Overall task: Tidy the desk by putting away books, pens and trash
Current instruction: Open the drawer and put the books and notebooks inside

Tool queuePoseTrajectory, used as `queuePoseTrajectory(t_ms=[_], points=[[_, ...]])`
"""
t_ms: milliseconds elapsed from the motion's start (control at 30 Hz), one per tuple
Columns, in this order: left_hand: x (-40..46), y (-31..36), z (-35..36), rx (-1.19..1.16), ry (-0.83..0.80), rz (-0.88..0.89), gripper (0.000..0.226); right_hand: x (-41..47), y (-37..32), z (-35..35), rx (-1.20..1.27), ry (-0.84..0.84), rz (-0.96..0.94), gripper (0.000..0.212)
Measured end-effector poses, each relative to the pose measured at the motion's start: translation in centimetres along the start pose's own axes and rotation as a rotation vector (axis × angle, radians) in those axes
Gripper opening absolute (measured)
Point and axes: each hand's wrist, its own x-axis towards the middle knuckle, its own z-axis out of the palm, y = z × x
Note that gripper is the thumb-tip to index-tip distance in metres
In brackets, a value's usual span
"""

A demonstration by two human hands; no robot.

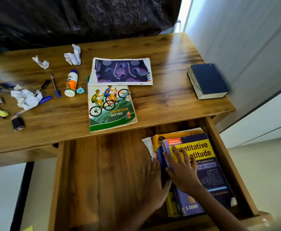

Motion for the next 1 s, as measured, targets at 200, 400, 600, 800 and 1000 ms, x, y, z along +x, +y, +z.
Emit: queuePoseTrajectory(t_ms=[200, 400, 600, 800, 1000], points=[[0.8, 0.6, -5.2, -0.134, 0.234, 0.07, 0.059, 1.2, -2.6, -3.9, 0.197, 0.178, -0.025, 0.042], [2.1, -1.2, -9.4, -0.123, 0.632, 0.111, 0.042, 6.0, -5.5, -9.8, 0.29, 0.483, -0.228, 0.02], [6.4, -4.4, -15.4, 0.064, 0.755, -0.008, 0.048, 14.7, -7.2, -14.4, 0.139, 0.488, -0.322, 0.034], [9.8, -8.2, -17.9, 0.376, 0.483, -0.092, 0.063, 22.2, -8.1, -15.0, -0.04, 0.407, -0.297, 0.049], [10.2, -8.9, -17.4, 0.409, 0.518, -0.081, 0.065, 25.8, -8.4, -15.3, -0.165, 0.432, -0.302, 0.047]])
